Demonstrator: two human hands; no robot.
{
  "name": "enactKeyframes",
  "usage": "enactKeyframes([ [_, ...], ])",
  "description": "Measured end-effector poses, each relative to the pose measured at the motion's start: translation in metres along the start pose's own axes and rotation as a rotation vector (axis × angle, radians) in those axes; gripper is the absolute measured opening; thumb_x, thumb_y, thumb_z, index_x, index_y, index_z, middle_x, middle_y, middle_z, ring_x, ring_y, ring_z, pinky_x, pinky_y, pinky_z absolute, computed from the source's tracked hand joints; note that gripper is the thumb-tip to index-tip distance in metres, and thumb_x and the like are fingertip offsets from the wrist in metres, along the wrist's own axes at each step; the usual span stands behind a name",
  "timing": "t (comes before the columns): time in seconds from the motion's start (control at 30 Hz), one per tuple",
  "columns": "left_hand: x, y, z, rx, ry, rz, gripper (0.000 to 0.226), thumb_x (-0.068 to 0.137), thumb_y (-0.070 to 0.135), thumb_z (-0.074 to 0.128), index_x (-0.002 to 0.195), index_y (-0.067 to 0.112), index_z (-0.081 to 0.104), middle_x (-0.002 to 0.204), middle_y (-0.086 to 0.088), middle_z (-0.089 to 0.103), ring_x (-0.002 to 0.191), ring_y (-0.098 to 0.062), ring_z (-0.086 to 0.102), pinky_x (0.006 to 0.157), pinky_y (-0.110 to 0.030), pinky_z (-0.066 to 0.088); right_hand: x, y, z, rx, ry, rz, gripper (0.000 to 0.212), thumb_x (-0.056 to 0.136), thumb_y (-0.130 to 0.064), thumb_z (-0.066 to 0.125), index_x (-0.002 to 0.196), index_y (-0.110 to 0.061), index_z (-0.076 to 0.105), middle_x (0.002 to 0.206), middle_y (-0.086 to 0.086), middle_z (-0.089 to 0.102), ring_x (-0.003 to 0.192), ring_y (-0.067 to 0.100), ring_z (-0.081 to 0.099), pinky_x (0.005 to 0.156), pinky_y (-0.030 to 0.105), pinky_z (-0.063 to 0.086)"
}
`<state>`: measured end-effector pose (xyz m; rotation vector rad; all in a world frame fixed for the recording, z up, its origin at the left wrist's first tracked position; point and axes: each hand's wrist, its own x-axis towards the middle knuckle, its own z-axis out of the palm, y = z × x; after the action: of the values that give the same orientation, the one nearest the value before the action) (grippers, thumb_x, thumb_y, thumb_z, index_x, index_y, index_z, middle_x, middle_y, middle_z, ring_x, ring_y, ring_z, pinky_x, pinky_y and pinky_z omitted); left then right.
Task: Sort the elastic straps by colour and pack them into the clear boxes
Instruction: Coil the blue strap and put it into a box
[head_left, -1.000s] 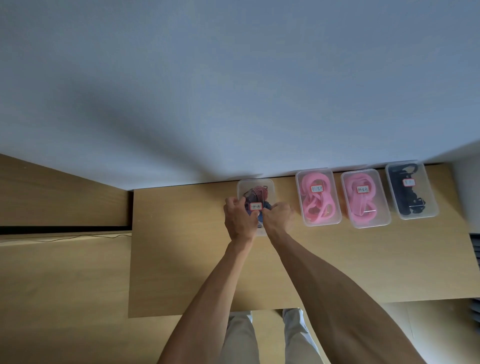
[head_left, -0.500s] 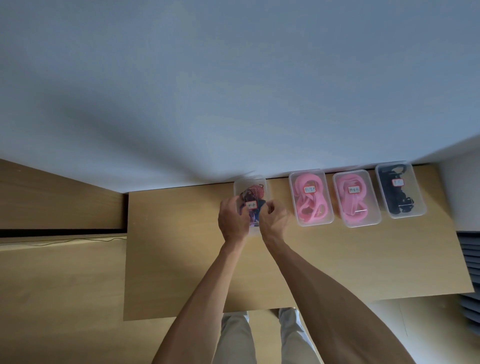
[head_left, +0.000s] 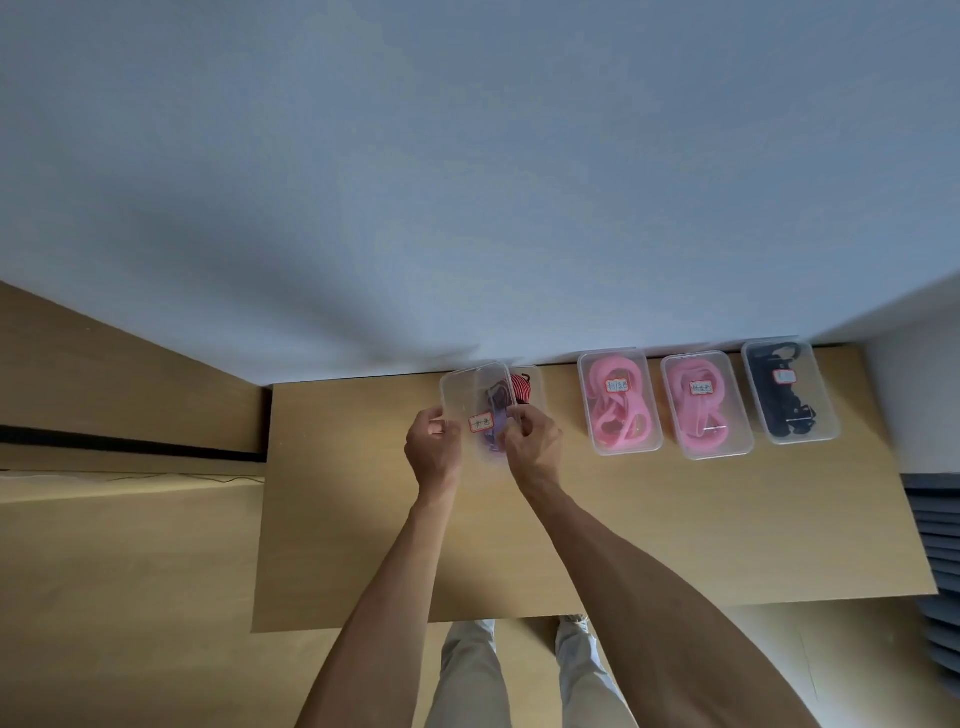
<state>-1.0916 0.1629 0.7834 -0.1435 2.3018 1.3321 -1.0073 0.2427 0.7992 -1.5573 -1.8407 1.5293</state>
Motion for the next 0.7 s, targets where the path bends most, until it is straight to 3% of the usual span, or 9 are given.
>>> enactKeyframes([
  [0.03,0.000,-0.002,-0.004,-0.005,0.006,0.002,0.026,0.089,0.008,0.063,0.114,0.007,0.068,0.098,-0.012,0.073,0.090,-0.025,0.068,0.075,-0.031,0.053,-0.002,0.000,0.002,-0.017,0.012,-0.003,0.032,0.084,-0.002,0.057,0.059,-0.021,0.054,0.048,-0.011,0.052,0.047,0.007,0.041,0.046,0.019,0.034],
  [0.1,0.000,-0.009,-0.013,-0.003,0.044,0.002,0.026,0.089,0.004,0.060,0.114,0.003,0.068,0.098,-0.015,0.072,0.089,-0.028,0.068,0.075,-0.032,0.053,-0.005,-0.001,0.004,-0.080,0.068,0.013,0.032,0.086,-0.002,0.056,0.056,-0.011,0.047,0.050,-0.008,0.044,0.052,0.011,0.035,0.052,0.029,0.033],
  [0.17,0.001,-0.019,-0.020,0.012,0.090,-0.008,0.025,0.089,0.001,0.059,0.113,0.000,0.067,0.098,-0.018,0.071,0.089,-0.031,0.067,0.073,-0.029,0.049,-0.004,0.005,0.002,-0.193,0.156,0.024,0.015,0.084,0.005,0.052,0.076,0.003,0.065,0.074,0.014,0.061,0.070,0.030,0.052,0.064,0.040,0.039],
  [0.27,0.005,-0.040,-0.030,0.101,0.116,-0.035,0.025,0.091,0.000,0.058,0.114,0.000,0.066,0.100,-0.019,0.070,0.086,-0.028,0.064,0.071,-0.024,0.043,-0.001,0.016,-0.002,-0.384,0.159,0.065,0.033,0.085,0.007,0.052,0.113,0.001,0.069,0.108,0.021,0.063,0.101,0.039,0.057,0.078,0.044,0.045],
  [0.47,0.012,-0.066,-0.041,0.330,0.148,-0.075,0.026,0.089,0.003,0.059,0.115,0.002,0.065,0.113,-0.017,0.065,0.103,-0.037,0.062,0.081,-0.037,0.047,0.008,0.030,0.005,-0.571,0.125,0.026,0.032,0.084,-0.005,0.062,0.116,-0.003,0.065,0.109,0.014,0.063,0.101,0.032,0.054,0.074,0.040,0.044],
  [0.6,0.011,-0.058,-0.033,0.457,0.126,0.155,0.035,0.087,0.000,0.061,0.121,0.002,0.065,0.124,-0.017,0.054,0.113,-0.033,0.054,0.088,-0.040,0.048,0.010,0.028,0.012,-0.622,0.139,-0.055,0.037,0.079,0.005,0.060,0.115,-0.004,0.063,0.110,0.011,0.064,0.093,0.032,0.055,0.070,0.041,0.046],
  [0.7,0.006,-0.040,-0.012,0.483,-0.047,0.453,0.038,0.084,-0.003,0.064,0.121,0.006,0.066,0.122,-0.013,0.057,0.108,-0.029,0.059,0.082,-0.038,0.054,0.016,0.028,0.016,-0.694,0.103,-0.055,0.049,0.078,0.007,0.058,0.125,-0.009,0.059,0.108,0.012,0.062,0.093,0.034,0.057,0.078,0.041,0.044],
])
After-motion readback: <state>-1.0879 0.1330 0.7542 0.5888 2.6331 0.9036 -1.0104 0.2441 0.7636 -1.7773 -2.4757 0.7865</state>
